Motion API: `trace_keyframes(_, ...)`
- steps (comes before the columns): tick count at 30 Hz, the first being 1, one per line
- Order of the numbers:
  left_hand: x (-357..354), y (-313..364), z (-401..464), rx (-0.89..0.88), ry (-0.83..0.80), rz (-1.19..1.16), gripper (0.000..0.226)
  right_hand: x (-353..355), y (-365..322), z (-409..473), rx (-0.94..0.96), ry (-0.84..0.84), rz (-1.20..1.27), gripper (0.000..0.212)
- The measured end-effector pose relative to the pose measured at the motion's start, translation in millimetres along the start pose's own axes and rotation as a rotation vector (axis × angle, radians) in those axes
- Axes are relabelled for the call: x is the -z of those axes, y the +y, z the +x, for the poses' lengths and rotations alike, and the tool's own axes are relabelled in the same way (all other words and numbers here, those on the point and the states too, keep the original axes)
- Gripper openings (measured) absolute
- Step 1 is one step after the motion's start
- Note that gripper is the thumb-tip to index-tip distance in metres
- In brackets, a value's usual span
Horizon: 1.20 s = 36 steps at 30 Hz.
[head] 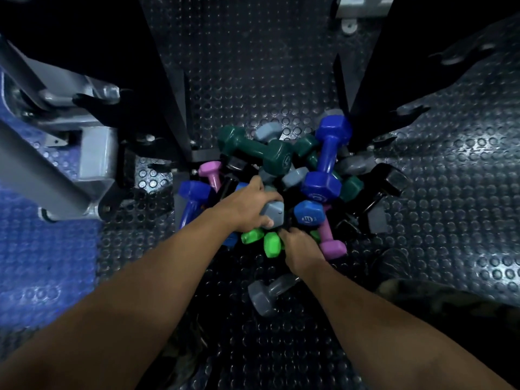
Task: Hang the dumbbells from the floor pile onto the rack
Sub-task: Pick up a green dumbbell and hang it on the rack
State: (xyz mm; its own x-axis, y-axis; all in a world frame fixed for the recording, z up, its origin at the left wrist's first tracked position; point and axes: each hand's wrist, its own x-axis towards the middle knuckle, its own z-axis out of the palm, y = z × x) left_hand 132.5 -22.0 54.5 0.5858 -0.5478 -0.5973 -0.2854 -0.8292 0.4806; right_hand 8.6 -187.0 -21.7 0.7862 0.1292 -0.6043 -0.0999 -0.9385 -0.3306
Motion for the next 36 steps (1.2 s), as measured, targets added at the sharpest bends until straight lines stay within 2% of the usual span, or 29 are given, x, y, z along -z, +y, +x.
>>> trace_keyframes(7, -35, 10, 1, 0.008, 0.076, 0.020, 0.067, 0, 21, -42, 0.145, 0.021, 0.047, 0.059)
trace_keyframes(11, -46, 29, -1, 0.031, 0.034, 0.134, 0.062, -4, 36, -59, 0.187, 0.040, 0.101, 0.051)
trace_keyframes(14, -57, 37, -12, 0.080, 0.095, 0.031, 0.057, 3, 34, -70, 0.157, 0.063, 0.147, 0.052)
trace_keyframes(20, -90, 37, -41, 0.252, 0.248, -0.337, 0.038, 14, 16, -89, 0.014, 0.163, 0.333, 0.062)
trace_keyframes(22, -92, 30, -44, 0.320, 0.228, -0.429, 0.034, 20, 8, -93, -0.016, 0.212, 0.403, 0.064)
trace_keyframes(24, -97, 25, -44, 0.399, 0.136, -0.615, 0.030, 28, -4, -98, -0.039, 0.309, 0.480, 0.060)
trace_keyframes(28, -105, 40, -44, 0.486, 0.022, -1.110, 0.049, 50, -32, -104, -0.059, 0.456, 0.695, 0.039)
trace_keyframes(32, -90, 53, -48, 0.606, -0.032, -1.463, 0.054, 67, -39, -96, -0.131, 0.447, 0.919, 0.034)
trace_keyframes(36, -69, 50, -43, 0.604, 0.077, -1.721, 0.059, 85, -49, -84, -0.218, 0.395, 1.217, 0.042)
